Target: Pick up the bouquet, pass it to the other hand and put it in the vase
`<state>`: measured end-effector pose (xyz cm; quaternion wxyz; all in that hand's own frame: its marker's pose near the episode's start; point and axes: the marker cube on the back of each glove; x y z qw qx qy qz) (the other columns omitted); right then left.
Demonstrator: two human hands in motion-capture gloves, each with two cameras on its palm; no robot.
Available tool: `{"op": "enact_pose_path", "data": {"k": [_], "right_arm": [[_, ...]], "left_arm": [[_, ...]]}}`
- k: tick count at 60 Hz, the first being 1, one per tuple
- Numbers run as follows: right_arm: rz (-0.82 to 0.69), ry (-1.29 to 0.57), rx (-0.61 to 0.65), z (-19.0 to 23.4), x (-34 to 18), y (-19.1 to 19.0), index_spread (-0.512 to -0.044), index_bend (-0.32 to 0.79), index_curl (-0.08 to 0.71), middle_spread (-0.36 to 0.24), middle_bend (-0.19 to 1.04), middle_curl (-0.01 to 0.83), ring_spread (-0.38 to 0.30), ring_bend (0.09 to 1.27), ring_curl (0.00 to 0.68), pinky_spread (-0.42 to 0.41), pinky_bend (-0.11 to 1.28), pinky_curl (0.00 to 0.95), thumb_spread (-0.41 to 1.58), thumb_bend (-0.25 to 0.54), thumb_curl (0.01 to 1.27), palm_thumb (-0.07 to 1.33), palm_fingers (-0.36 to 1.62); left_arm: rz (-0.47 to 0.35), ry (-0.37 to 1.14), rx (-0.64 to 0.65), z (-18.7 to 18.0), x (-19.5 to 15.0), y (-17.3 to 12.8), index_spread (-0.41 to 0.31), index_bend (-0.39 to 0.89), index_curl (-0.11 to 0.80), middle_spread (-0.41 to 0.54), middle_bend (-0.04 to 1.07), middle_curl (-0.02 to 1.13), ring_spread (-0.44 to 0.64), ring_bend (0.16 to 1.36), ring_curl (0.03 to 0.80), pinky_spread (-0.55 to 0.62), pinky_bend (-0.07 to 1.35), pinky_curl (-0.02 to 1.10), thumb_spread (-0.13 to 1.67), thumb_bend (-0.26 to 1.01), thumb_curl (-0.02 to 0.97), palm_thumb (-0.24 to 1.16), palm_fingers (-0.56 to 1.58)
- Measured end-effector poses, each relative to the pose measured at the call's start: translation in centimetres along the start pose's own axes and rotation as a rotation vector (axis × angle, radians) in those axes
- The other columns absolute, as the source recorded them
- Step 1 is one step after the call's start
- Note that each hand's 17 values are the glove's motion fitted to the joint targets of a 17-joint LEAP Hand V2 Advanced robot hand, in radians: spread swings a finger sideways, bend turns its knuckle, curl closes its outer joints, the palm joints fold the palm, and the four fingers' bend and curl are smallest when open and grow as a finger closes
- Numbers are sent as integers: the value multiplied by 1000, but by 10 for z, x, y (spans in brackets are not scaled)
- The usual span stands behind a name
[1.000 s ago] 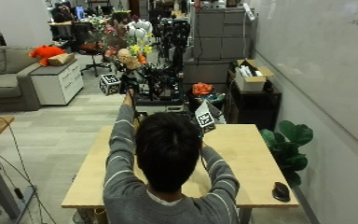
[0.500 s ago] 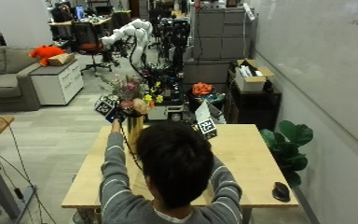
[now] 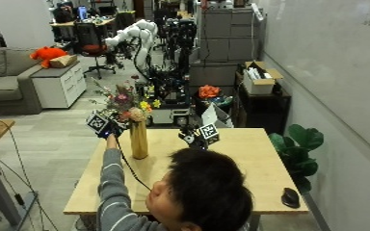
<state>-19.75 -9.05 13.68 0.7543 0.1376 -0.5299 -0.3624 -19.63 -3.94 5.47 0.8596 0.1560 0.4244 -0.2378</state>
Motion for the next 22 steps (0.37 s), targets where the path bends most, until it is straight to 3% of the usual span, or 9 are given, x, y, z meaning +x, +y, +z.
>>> {"op": "enact_pose_path", "data": {"k": [7, 12, 14, 18, 22], "right_arm": [[-25, -114, -82, 14, -13, -1, -304, 132, 266, -90, 189, 370, -107, 339, 336, 198, 256, 355, 1054, -24, 411, 647, 579], [-184, -115, -76, 16, -13, -8, -305, 129, 265, -90, 192, 371, -107, 337, 337, 198, 258, 357, 1055, -24, 411, 647, 575], [-189, -123, -79, 17, -14, -8, -305, 129, 265, -90, 192, 371, -107, 337, 337, 198, 258, 358, 1055, -23, 411, 649, 575], [-152, -101, -82, 19, -16, -5, -305, 129, 264, -90, 192, 371, -103, 336, 337, 198, 258, 358, 1055, -25, 411, 648, 575], [-224, -196, -129, 23, -23, -4, -306, 130, 263, -90, 192, 371, -101, 336, 337, 198, 258, 359, 1055, -24, 411, 647, 575]], "left_arm": [[-104, -43, 89, 0, -11, -4, 269, 75, 67, 523, 167, 207, 564, 506, 249, 528, 303, 295, 809, -26, 361, 359, -197], [-170, -54, 86, 3, -16, -1, 269, 81, 66, 522, 167, 206, 563, 506, 248, 518, 294, 297, 819, -29, 358, 373, -183], [-169, -50, 110, 3, -17, -3, 269, 86, 66, 515, 168, 207, 562, 503, 246, 511, 293, 298, 822, -31, 356, 377, -176], [-82, -30, 117, 4, -15, -3, 270, 89, 67, 512, 167, 207, 562, 501, 245, 505, 290, 299, 830, -32, 352, 381, -174], [-129, -18, 83, 7, -19, 2, 270, 87, 67, 510, 166, 207, 561, 503, 247, 501, 287, 301, 834, -33, 348, 383, -172]]}}
